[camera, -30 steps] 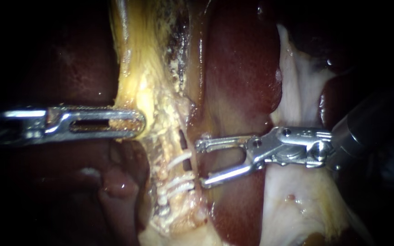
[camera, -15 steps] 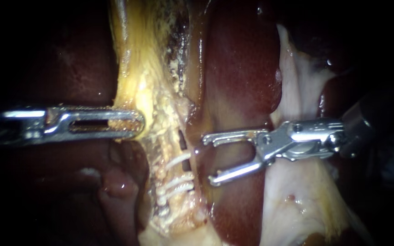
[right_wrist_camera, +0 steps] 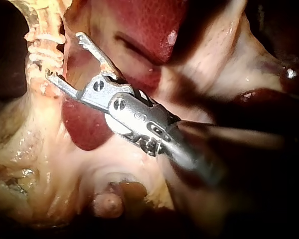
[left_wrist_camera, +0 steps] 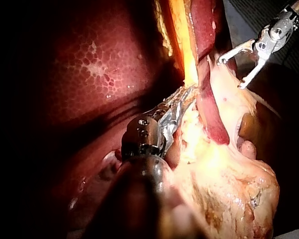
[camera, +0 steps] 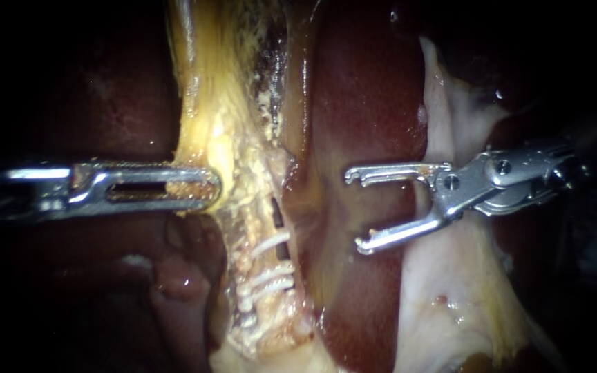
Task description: Going back third clip left tube
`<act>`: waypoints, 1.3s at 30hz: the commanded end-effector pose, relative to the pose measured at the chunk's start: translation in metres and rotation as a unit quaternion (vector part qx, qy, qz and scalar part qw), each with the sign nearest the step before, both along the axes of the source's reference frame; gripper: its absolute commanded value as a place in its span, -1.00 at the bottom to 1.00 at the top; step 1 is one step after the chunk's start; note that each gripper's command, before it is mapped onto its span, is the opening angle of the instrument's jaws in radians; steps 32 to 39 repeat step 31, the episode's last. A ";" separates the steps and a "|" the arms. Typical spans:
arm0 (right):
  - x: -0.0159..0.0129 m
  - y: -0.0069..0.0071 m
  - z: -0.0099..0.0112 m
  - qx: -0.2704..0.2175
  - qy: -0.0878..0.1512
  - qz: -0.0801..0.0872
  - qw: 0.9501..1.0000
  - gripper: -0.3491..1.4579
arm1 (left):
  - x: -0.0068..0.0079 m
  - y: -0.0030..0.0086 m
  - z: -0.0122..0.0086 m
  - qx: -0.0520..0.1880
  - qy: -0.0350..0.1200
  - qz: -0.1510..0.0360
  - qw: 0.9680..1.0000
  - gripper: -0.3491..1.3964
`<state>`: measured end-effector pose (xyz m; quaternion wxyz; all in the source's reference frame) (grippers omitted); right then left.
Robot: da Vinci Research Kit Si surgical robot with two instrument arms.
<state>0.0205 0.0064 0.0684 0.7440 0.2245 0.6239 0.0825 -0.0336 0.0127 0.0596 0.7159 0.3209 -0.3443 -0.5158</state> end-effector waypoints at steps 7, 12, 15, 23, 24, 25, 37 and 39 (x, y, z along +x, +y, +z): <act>-0.0001 -0.0002 -0.0003 0.000 0.001 -0.001 1.000 0.05 | -0.0013 -0.0004 0.0029 -0.003 -0.005 0.005 1.000 -1.00; -0.0001 -0.0003 -0.0004 0.003 0.000 0.000 1.000 0.05 | -0.0024 -0.0005 0.0043 -0.002 -0.004 0.008 1.000 -1.00; -0.0001 -0.0003 -0.0004 0.014 -0.002 0.001 1.000 0.05 | -0.0032 -0.0004 0.0048 -0.001 -0.004 0.009 1.000 -1.00; -0.0001 -0.0003 -0.0004 0.026 -0.004 0.003 1.000 0.05 | -0.0040 -0.0003 0.0055 -0.001 -0.006 0.010 1.000 -1.00; -0.0001 -0.0003 -0.0004 0.026 -0.004 0.003 1.000 0.05 | -0.0040 -0.0003 0.0055 -0.001 -0.006 0.010 1.000 -1.00; -0.0001 -0.0003 -0.0004 0.026 -0.003 0.002 1.000 0.05 | -0.0040 -0.0003 0.0055 -0.001 -0.006 0.010 1.000 -1.00; -0.0001 -0.0003 -0.0005 0.030 -0.003 0.001 1.000 0.05 | -0.0040 -0.0003 0.0055 -0.001 -0.006 0.010 1.000 -1.00; -0.0001 -0.0003 -0.0005 0.030 -0.003 0.001 1.000 0.05 | -0.0040 -0.0003 0.0055 -0.001 -0.006 0.010 1.000 -1.00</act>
